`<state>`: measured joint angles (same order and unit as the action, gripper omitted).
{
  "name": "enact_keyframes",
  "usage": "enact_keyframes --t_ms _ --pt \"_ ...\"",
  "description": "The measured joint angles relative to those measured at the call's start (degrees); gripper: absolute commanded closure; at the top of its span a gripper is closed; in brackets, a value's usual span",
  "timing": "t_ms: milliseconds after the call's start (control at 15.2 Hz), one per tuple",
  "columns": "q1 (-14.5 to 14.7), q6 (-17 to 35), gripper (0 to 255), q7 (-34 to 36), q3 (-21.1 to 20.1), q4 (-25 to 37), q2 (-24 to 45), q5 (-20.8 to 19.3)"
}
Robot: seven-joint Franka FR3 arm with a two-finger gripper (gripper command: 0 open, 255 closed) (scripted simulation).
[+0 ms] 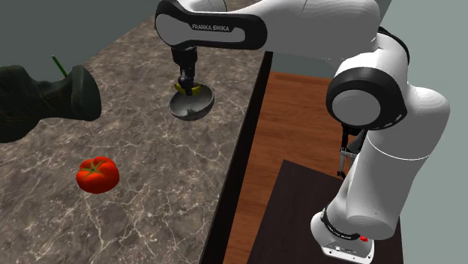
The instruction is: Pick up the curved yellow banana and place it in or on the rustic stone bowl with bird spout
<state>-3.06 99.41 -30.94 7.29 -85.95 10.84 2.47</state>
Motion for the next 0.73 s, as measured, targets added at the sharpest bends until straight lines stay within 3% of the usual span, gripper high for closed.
enact_keyframes --t_ms 198,264,726 --pt "0.0 0.07 255 0.0 0.0 -0.06 0.0 0.0" --pt "0.0 0.08 0 -0.01 0.0 -0.07 0.0 0.0" --pt "-0.07 -0.86 0 -0.06 0.04 1.11 0.23 0.03"
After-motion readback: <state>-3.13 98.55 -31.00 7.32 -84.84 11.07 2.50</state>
